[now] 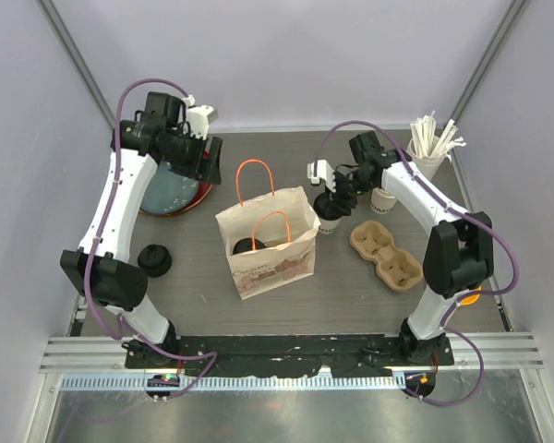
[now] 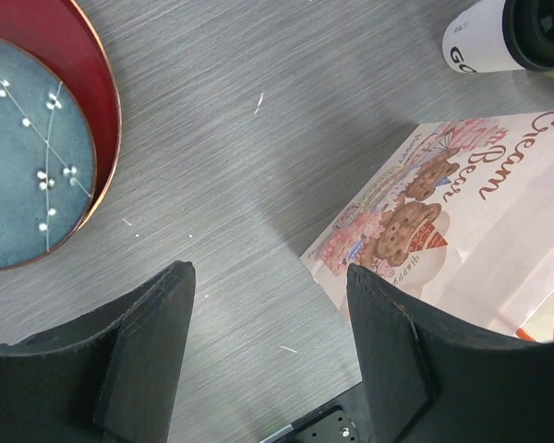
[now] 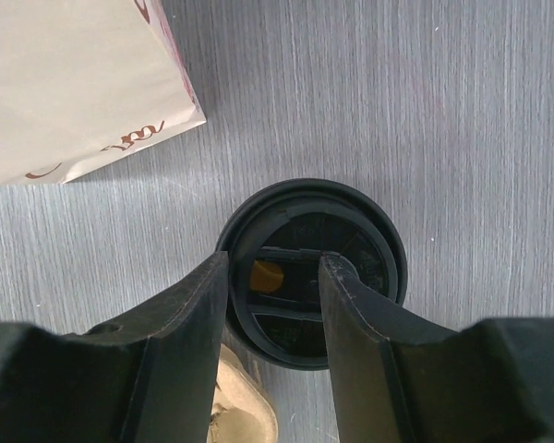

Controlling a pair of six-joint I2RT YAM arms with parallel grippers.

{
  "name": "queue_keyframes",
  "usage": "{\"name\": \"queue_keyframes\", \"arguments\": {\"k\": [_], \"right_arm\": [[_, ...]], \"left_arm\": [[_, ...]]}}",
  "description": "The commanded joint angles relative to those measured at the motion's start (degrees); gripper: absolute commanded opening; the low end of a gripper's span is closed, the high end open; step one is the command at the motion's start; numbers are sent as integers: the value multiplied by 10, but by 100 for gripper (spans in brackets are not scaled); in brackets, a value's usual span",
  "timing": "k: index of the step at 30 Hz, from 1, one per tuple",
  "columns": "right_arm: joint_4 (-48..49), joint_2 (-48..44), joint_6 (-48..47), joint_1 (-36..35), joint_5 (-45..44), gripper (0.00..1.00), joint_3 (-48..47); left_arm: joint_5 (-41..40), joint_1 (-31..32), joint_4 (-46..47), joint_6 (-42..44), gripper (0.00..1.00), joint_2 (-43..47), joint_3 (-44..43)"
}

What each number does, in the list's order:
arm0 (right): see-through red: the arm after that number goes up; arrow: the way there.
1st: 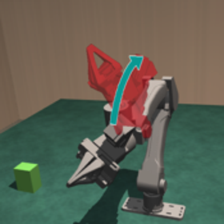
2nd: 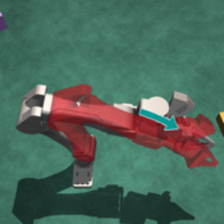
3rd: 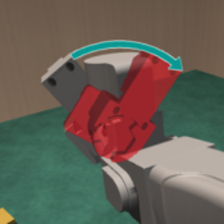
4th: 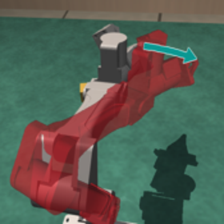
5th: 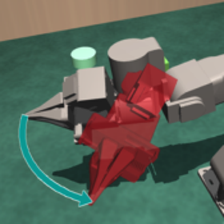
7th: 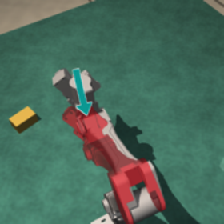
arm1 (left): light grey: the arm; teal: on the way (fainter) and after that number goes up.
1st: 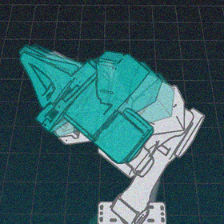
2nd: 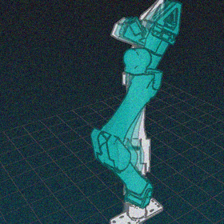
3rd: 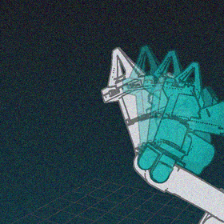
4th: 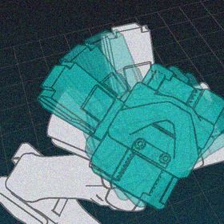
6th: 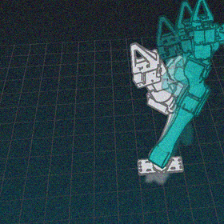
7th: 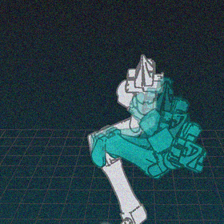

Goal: Pack the takeout coffee

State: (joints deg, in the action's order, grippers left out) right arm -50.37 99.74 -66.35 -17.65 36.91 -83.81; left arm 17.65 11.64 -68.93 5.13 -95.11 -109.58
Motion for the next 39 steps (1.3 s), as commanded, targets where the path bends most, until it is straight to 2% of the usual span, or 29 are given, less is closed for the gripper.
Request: {"name": "queue_keyframes", "arguments": {"k": [1,3,9,11,18,22,28,34,39], "right_arm": [[21,-10,3,-5,-6,49,3],[9,-5,3,-5,-12,45,0],[14,-20,13,-6,-30,43,16],[18,-28,15,-7,-33,37,22],[24,-33,16,-7,-45,35,38],[25,-36,19,-7,-44,22,40],[26,-49,30,-6,-25,10,42],[30,-52,112,-5,-33,4,9],[80,-87,254,-6,-69,1,4]], "left_arm": [[26,0,-9,14,70,16,1],[36,0,-13,15,70,16,-2],[45,0,-22,23,70,15,-11],[49,-1,-24,23,70,13,-12],[69,0,-40,28,70,3,-27],[73,0,-52,28,70,5,-41],[78,0,-58,25,70,20,-43],[85,0,-73,31,70,38,-46],[106,0,-81,35,70,62,-45]]}}
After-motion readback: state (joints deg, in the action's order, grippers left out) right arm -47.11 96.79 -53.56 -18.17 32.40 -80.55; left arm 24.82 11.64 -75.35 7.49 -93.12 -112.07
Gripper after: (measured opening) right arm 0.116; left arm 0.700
